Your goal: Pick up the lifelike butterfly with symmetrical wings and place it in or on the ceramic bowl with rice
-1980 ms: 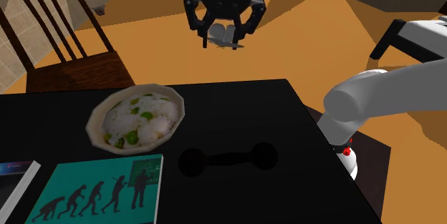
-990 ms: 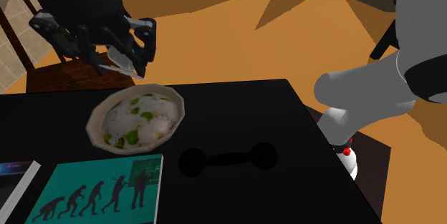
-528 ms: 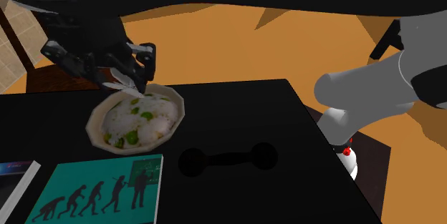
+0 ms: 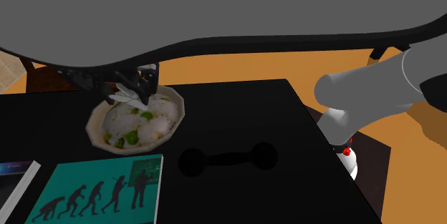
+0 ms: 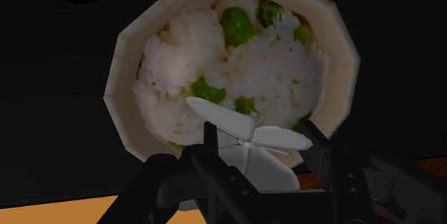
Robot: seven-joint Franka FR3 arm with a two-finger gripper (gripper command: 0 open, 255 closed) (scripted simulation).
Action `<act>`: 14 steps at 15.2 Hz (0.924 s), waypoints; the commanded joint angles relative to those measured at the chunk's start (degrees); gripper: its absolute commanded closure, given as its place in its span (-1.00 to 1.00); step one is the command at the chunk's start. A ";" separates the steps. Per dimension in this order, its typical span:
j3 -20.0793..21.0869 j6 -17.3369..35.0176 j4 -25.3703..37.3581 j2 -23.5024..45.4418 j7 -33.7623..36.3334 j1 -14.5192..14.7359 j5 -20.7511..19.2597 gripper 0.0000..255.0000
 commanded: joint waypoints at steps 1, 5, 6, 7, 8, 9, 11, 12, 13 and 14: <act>-0.07 0.12 -0.18 0.01 0.02 0.15 -0.01 1.00; -0.07 0.12 -0.18 0.01 0.02 0.15 -0.01 -1.00; -0.07 0.12 -0.18 0.01 0.02 0.15 -0.01 -1.00; -0.07 0.12 -0.18 0.01 0.02 0.15 -0.01 -1.00; -0.07 0.12 -0.18 0.01 0.02 0.15 -0.01 -1.00; -0.07 0.12 -0.18 0.01 0.02 0.15 -0.01 -1.00; 0.20 -1.89 2.28 0.17 0.28 -0.72 -0.15 -1.00; 0.61 -3.97 4.91 0.29 0.53 -1.79 -0.22 -1.00; 1.17 -6.13 7.74 0.36 0.77 -3.09 -0.22 -1.00; 1.71 -7.90 10.14 0.35 0.95 -4.30 -0.14 -1.00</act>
